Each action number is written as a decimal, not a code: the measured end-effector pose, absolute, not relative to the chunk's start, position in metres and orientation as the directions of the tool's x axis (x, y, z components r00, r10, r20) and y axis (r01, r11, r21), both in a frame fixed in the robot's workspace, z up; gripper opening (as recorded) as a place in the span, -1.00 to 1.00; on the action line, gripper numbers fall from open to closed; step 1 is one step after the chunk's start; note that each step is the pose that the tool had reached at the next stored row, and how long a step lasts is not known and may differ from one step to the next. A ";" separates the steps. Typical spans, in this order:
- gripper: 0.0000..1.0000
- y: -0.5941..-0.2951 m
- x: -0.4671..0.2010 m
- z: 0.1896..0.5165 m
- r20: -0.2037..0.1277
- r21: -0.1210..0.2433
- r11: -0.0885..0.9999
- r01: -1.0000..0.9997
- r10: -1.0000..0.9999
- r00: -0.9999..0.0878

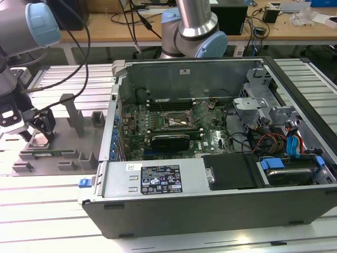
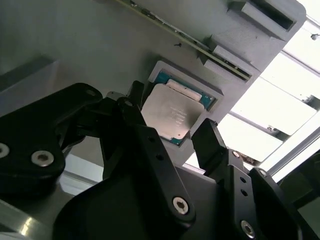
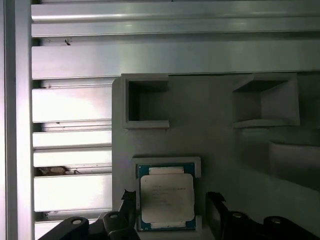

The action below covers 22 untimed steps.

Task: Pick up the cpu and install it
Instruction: 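Pick up the cpu and move it towards the insertion slot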

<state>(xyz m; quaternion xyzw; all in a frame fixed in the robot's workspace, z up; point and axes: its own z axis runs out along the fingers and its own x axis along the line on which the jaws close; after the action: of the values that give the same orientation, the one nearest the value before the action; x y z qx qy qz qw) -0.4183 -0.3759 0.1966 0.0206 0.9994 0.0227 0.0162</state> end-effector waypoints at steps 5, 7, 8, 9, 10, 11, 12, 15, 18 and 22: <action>0.33 -0.374 -0.421 0.192 -0.032 0.046 0.998 0.040 0.042 -0.999; 0.33 -0.373 -0.421 0.191 -0.032 0.046 0.998 0.040 0.042 -0.999; 0.33 -0.373 -0.421 0.190 -0.032 0.046 0.998 0.040 0.042 -0.999; 0.33 -0.373 -0.421 0.189 -0.031 0.046 0.998 0.040 0.042 -0.999; 0.33 -0.373 -0.421 0.188 -0.032 0.046 0.998 0.040 0.042 -0.999; 0.33 -0.373 -0.421 0.188 -0.031 0.046 0.998 0.040 0.042 -0.999; 0.33 -0.373 -0.421 0.188 -0.031 0.046 0.998 0.040 0.042 -0.999; 0.33 -0.373 -0.421 0.187 -0.032 0.046 0.998 0.040 0.042 -0.999; 0.33 -0.373 -0.421 0.187 -0.032 0.046 0.998 0.040 0.042 -0.999; 0.33 -0.373 -0.421 0.187 -0.029 0.046 0.998 0.041 0.042 -0.999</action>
<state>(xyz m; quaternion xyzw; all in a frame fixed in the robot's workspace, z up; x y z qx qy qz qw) -0.4209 -0.3726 0.1867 0.0208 0.9994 0.0226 0.0152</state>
